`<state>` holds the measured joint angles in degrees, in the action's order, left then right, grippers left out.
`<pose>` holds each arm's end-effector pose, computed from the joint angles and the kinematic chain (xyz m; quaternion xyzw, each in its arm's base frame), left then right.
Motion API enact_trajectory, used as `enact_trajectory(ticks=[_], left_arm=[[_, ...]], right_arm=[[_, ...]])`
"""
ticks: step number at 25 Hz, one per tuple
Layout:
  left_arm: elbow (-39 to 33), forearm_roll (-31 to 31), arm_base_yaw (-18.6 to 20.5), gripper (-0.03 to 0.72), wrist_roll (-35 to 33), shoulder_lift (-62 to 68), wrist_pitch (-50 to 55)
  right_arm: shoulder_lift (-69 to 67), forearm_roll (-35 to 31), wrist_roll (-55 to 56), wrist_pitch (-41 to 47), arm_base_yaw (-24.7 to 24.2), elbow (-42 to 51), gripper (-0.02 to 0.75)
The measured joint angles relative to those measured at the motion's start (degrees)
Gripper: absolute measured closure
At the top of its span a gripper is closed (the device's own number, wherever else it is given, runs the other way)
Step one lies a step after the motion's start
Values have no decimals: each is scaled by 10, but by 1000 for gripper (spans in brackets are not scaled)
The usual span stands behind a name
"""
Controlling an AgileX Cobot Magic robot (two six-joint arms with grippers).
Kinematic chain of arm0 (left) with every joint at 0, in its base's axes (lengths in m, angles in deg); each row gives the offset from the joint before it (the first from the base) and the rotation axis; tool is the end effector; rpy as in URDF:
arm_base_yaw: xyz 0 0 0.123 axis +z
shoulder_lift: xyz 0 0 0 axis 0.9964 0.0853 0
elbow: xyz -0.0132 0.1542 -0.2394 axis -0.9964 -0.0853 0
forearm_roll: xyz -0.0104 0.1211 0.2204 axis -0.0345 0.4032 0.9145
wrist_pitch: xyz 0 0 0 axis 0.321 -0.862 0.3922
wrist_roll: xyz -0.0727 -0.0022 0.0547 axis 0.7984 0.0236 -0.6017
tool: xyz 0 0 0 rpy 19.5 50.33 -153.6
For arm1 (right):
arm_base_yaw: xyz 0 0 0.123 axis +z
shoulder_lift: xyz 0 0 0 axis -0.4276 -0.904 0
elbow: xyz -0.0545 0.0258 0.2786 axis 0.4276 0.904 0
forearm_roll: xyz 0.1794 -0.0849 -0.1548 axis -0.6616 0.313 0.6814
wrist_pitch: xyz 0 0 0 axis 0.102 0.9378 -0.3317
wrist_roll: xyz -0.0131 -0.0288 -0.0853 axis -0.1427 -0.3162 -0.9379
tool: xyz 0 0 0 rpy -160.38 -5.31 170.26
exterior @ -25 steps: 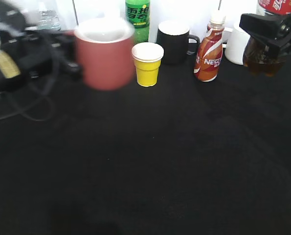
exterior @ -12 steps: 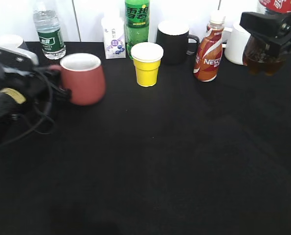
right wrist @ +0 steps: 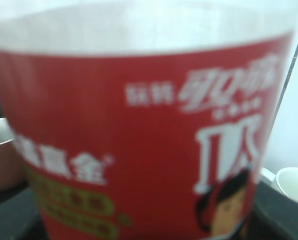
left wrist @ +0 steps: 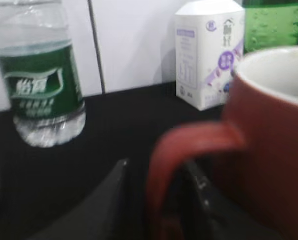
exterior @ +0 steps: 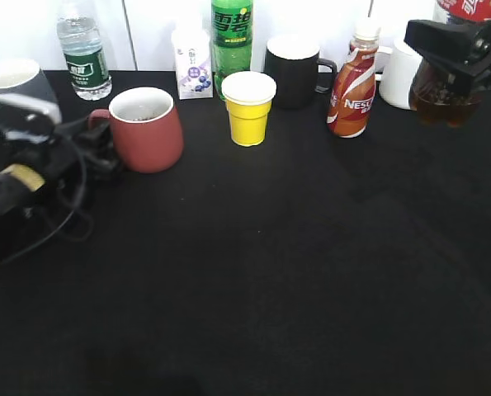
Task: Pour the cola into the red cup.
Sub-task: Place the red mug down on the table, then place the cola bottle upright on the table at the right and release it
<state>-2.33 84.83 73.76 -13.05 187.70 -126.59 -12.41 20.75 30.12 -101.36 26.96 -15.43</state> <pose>0.3467 -0.0835 0.0931 0.1362 0.7252 -0.1096 0.6660 0.2800 0.0606 0.2641 -0.2406 0.6637 0.2076 0.6771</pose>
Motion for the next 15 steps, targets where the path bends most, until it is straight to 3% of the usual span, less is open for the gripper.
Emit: enact_trajectory(ticks=[3, 8, 11, 15], left_arm=[[-96, -16, 0, 427, 0, -58, 17], [-222, -10, 0, 427, 0, -224, 18], [-230, 15, 0, 427, 0, -321, 31], [-230, 41, 0, 427, 0, -366, 78]], right_arm=[[0, -12, 0, 0, 0, 0, 237], [-75, -176, -112, -16, 0, 0, 237], [-171, -265, -219, -91, 0, 0, 237], [-291, -350, -232, -156, 0, -2, 237]])
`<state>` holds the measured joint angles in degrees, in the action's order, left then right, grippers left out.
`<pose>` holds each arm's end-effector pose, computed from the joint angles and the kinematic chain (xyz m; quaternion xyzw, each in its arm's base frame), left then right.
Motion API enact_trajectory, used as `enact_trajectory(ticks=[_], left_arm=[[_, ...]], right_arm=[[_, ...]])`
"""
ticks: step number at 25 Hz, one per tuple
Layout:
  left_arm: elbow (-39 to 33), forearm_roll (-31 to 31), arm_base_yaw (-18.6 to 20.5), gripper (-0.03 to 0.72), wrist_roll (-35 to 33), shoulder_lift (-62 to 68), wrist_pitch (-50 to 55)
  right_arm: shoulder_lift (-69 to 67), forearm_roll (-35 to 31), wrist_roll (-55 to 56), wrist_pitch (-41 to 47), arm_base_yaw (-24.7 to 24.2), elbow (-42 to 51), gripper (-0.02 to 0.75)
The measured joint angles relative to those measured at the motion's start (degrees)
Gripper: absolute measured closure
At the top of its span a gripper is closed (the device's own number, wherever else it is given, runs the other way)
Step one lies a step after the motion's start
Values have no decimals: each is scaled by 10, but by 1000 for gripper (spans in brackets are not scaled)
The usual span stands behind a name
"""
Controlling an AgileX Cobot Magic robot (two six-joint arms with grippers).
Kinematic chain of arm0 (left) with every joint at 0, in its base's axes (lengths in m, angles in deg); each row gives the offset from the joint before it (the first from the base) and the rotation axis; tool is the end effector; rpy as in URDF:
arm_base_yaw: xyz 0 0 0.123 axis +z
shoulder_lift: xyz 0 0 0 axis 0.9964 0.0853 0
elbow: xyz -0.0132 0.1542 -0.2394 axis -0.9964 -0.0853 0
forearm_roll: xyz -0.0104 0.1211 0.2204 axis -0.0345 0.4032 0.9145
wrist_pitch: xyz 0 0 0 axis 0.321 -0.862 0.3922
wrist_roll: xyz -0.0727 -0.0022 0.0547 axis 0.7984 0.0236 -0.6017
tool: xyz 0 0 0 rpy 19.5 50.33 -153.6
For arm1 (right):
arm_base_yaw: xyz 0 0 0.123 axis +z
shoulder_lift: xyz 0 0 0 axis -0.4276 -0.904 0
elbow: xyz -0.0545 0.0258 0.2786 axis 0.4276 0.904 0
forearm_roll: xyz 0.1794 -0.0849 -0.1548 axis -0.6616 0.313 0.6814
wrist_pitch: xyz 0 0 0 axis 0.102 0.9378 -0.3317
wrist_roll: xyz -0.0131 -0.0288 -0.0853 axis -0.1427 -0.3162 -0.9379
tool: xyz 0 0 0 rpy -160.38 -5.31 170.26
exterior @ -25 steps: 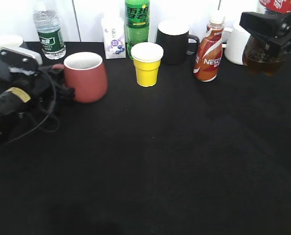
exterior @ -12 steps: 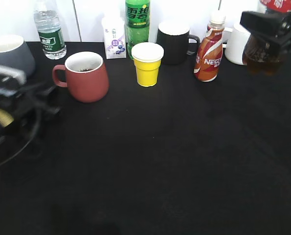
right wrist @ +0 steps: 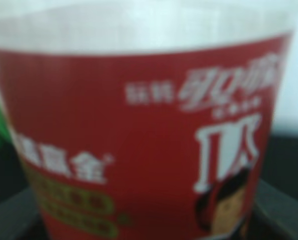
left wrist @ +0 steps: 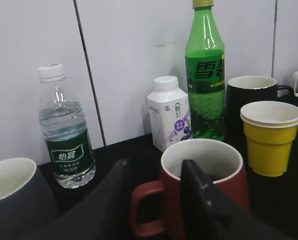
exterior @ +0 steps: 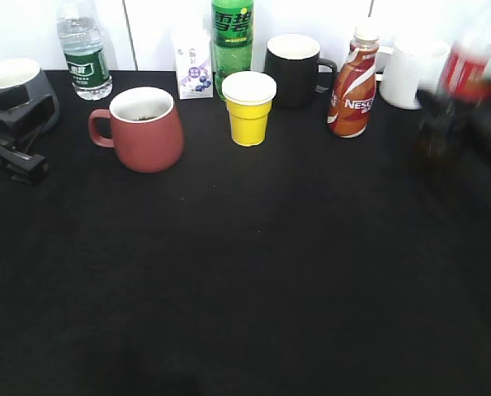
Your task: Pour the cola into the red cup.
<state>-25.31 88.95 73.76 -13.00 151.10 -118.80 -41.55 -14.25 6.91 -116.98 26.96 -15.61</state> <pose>0.2356 -0.0663 0.1954 0.1722 0.6841 -0.1110 0.7000 0.3388 0.0281 0.1417 -0.0592 0.7188 0.1039 0.6848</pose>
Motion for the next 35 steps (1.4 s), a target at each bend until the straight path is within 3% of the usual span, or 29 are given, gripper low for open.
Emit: enact_trajectory(ticks=[6, 9, 11, 18, 21, 24, 28, 32, 34, 35], left_arm=[[0, 6, 0, 427, 0, -12, 8], [0, 6, 0, 427, 0, -12, 8], [0, 6, 0, 427, 0, -12, 8], [0, 5, 0, 427, 1, -12, 81], [0, -1, -1, 427, 59, -17, 164], [36, -12, -31, 427, 88, -53, 382], [157, -82, -83, 427, 93, -140, 747], [245, -97, -88, 427, 94, -274, 907], [247, -104, -88, 427, 94, -350, 956], [247, -104, -88, 427, 93, -391, 991]], right_arm=[[-39, -5, -2, -5, 0, -46, 237], [-39, 3, -1, -15, 0, -47, 117], [-36, 3, -1, -20, 0, -46, 97], [45, 3, -1, 79, 0, 33, 95], [98, 3, -1, 159, 0, 59, 95], [185, 3, -1, 281, 0, 81, 95], [362, 3, 28, 515, 0, 82, 111], [599, -7, 67, 785, 0, 67, 148], [703, -66, 33, 877, 0, 49, 152], [734, -127, -13, 914, 0, 48, 152]])
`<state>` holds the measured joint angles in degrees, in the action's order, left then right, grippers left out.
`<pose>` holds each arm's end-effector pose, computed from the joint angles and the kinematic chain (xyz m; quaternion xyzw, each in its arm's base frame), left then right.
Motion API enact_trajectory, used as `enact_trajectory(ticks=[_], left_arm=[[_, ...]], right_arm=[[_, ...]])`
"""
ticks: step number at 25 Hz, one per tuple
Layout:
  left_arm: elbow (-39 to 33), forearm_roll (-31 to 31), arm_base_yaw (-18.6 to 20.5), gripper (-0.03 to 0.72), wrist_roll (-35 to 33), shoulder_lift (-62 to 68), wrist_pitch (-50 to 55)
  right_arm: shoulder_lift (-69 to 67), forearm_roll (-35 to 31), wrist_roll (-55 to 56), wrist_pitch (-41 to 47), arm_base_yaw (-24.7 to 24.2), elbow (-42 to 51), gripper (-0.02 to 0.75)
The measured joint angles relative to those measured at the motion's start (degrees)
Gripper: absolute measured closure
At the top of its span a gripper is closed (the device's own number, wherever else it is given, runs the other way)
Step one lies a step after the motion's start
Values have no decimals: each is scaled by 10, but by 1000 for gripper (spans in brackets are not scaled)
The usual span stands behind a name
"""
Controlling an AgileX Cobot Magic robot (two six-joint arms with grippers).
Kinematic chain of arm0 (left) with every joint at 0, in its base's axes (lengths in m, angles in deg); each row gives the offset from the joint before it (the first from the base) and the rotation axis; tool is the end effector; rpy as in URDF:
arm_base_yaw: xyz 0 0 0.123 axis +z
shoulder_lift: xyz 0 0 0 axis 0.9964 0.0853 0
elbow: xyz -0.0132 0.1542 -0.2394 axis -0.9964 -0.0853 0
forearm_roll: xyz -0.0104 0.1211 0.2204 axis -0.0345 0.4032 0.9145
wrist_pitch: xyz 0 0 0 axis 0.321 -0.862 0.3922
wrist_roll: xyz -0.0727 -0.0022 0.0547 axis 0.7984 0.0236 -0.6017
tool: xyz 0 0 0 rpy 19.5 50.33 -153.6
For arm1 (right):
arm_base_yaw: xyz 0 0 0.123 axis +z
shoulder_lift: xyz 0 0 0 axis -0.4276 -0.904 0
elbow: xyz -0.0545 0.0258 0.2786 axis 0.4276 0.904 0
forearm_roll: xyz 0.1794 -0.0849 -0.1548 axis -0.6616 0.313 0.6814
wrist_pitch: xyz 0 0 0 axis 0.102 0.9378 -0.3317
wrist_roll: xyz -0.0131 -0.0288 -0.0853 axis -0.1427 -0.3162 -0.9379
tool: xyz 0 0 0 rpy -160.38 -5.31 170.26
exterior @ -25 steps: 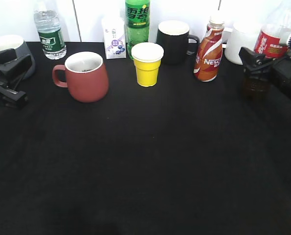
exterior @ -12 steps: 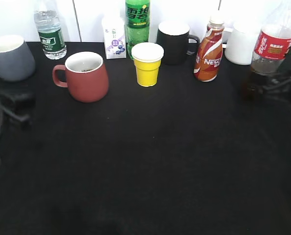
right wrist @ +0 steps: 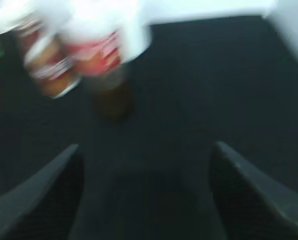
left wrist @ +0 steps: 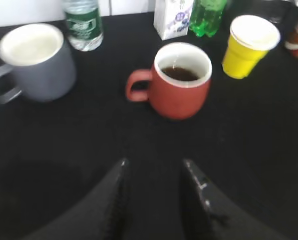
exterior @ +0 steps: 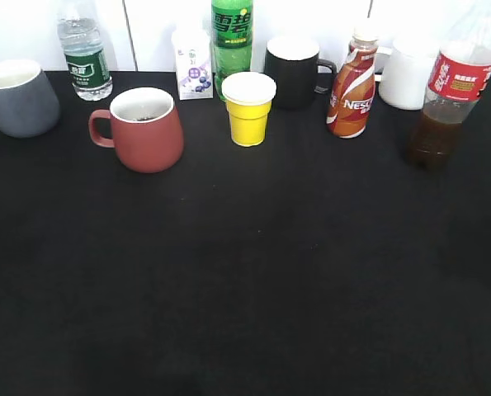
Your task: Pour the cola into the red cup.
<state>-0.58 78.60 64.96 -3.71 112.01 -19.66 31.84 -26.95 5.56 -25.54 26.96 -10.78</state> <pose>0.1523 -0.0531 0.3323 0.0876 0.8801 -0.1005 0.4556 0.1352 0.0038 0.3102 0.0402 0.8412 0.0412 0.5377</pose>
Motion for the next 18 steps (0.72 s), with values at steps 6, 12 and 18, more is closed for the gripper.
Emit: enact_trajectory(ticks=[6, 12, 18], left_arm=[[-25, 6, 0, 427, -51, -208, 155], [-122, 7, 0, 427, -56, -358, 225], [-136, -23, 0, 427, -96, -376, 250]], right_arm=[[143, -148, -168, 117, 0, -1, 153], [304, -94, -169, 335, 0, -1, 153], [348, 12, -50, 356, 0, 39, 155]])
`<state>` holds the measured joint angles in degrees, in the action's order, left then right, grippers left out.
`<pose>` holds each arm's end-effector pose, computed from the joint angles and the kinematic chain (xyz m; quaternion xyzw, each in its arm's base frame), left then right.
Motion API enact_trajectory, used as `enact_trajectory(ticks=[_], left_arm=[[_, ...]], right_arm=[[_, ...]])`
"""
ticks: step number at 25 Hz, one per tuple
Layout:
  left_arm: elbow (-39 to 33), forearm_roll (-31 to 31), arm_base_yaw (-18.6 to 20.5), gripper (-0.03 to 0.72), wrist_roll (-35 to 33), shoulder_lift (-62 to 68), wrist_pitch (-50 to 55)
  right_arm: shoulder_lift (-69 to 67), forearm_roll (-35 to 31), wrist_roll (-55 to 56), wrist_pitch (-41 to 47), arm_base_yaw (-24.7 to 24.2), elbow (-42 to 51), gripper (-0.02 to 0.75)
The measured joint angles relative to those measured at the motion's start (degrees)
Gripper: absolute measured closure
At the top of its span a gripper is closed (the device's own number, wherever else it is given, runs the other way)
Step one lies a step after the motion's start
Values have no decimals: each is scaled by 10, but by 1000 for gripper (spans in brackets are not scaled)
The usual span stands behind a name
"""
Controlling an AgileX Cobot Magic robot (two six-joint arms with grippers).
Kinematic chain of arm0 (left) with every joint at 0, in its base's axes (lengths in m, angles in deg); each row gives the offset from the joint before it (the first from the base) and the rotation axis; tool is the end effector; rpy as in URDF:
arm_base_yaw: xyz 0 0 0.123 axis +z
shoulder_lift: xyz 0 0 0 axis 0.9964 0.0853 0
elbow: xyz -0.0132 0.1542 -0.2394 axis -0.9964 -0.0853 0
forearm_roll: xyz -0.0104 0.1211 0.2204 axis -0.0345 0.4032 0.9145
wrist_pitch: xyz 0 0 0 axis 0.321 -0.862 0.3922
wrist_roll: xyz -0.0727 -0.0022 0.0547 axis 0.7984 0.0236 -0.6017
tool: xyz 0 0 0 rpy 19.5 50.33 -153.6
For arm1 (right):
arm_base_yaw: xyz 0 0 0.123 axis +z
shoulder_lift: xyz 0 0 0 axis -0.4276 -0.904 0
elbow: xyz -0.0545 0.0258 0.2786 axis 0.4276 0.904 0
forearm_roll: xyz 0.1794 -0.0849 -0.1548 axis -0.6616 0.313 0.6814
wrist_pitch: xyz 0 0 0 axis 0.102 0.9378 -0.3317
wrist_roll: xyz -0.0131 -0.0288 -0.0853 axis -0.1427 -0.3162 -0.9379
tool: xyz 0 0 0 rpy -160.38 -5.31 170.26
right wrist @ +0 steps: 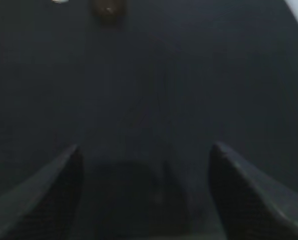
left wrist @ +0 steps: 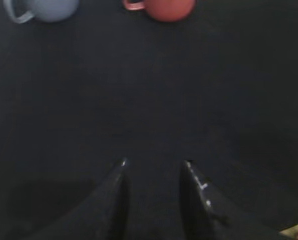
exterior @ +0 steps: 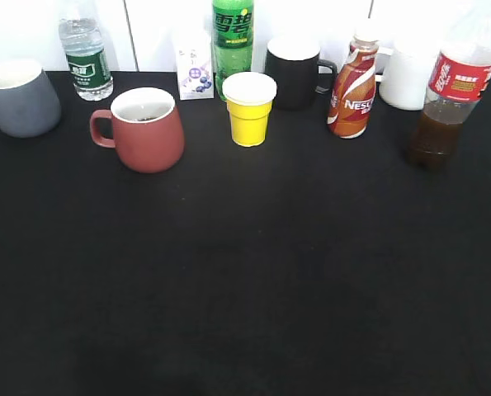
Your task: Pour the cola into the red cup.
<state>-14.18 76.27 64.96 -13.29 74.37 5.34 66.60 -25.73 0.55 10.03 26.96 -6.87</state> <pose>0.0182 -0.0059 0.2818 0.1507 0.8757 -0.0782 0.4520 0.0044 -0.0016 0.2797 0.0035 0.8636 0.0059 0.5042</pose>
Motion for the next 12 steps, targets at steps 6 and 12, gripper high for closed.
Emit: enact_trajectory(ticks=[6, 12], left_arm=[[-1, -2, 0, 427, -2, 0, 0], [-1, -1, 39, 427, -2, 0, 0]], right_arm=[[0, 1, 3, -1, 0, 0, 162], [32, 1, 3, -2, 0, 0, 164]])
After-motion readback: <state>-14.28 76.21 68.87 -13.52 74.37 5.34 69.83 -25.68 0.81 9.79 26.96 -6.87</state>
